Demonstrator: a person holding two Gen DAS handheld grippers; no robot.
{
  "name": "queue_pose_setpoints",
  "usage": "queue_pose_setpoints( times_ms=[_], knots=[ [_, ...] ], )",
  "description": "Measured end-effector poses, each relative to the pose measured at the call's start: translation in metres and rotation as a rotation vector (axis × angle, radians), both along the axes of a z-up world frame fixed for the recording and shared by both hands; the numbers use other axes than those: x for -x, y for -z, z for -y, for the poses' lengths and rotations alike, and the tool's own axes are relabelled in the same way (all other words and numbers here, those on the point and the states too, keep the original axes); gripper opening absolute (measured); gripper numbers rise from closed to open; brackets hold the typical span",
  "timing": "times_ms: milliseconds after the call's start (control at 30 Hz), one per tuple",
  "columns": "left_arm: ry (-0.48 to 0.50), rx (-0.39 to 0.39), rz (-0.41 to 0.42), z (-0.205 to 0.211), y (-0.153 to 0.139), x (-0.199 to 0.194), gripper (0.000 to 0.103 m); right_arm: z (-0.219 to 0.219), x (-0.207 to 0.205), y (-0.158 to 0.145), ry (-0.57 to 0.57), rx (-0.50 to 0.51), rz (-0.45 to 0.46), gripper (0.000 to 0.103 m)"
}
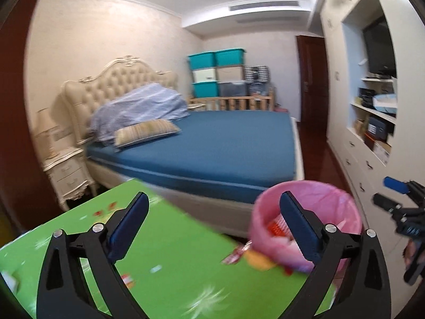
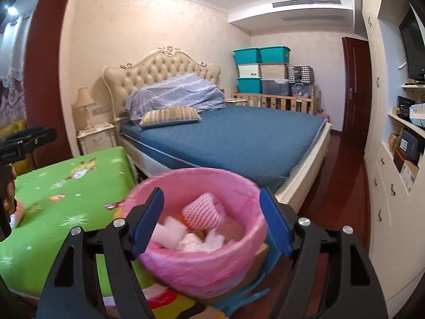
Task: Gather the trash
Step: 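Open both tools to drop the fruit net and tissue into the bin, then move both open tools back over the table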
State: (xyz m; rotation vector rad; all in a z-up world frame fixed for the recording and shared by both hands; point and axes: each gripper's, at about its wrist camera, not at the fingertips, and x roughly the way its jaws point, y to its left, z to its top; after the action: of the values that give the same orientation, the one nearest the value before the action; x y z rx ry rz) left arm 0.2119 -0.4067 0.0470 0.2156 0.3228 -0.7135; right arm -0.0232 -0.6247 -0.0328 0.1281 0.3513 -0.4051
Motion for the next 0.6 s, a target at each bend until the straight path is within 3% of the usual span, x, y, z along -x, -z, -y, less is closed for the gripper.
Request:
queue_pose_setpoints(
  times_ms=[267,433,600],
  knots=[
    [-0.178,0.034,-0.064,-0.143,0.003,0.006,0.095,-0.112,-0.031,-0.016,-0.201,-0.032,0.028,0.076],
    [-0.353,-0.007,-0.054,-0.238,0.011,0.013,0.095,-0.201,-0.069,-0.013,-0.369,-0.012,-0.008,0.076],
    [-0.508,0.012,-0.075,-0.326,0.023,0.021,0.095,-0.276,-0.104,-0.005,-0.484,-0.007,-0.053,0.076]
  ],
)
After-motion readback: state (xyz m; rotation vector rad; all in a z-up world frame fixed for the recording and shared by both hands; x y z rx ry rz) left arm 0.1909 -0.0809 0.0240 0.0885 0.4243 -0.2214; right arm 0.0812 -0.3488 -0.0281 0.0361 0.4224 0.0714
